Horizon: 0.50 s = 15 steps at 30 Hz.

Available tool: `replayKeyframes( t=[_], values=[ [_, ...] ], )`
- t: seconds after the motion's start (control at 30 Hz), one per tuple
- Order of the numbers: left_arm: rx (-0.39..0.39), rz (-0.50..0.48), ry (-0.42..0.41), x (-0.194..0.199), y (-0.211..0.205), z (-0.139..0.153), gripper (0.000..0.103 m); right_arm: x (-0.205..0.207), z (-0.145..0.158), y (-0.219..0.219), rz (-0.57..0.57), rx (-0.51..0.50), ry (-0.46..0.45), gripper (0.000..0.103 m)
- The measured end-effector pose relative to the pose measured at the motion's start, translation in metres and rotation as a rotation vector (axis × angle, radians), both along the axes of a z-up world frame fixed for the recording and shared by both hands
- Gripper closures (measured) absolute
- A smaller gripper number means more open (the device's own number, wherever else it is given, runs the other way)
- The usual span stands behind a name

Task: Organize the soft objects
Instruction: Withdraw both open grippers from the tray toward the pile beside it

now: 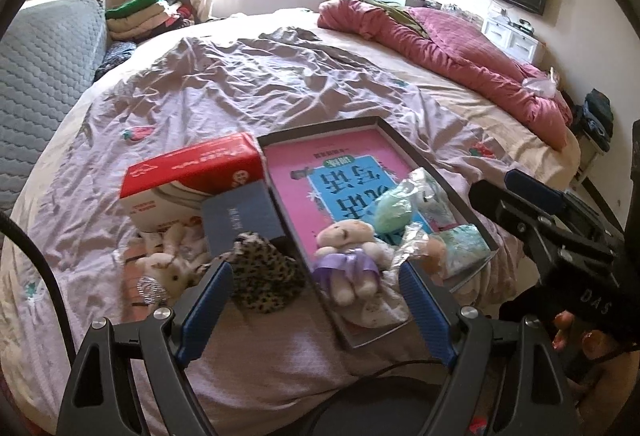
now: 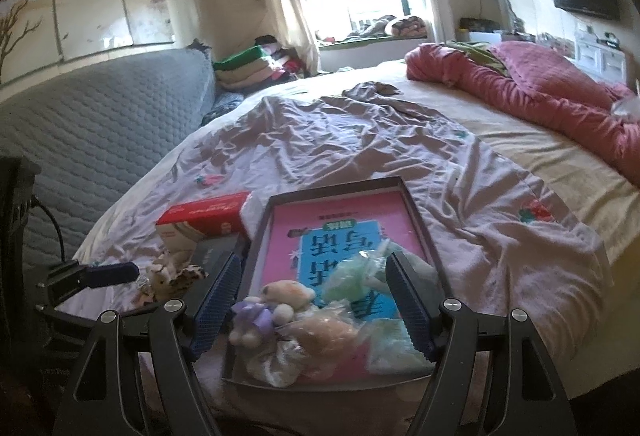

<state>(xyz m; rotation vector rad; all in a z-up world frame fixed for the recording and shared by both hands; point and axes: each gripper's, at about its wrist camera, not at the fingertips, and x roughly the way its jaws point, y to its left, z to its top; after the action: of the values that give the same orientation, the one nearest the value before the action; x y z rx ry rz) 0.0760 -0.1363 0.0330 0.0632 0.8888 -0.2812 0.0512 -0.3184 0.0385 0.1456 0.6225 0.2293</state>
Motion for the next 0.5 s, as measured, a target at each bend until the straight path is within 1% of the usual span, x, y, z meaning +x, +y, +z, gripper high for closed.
replayKeyframes(
  t=[0.5],
  values=[
    [-0.021,0.118,-0.007,0.001,0.066,0.005,0.019,0.001,0.003,0.061,0.126,-0.058,0.002,0.027]
  ],
)
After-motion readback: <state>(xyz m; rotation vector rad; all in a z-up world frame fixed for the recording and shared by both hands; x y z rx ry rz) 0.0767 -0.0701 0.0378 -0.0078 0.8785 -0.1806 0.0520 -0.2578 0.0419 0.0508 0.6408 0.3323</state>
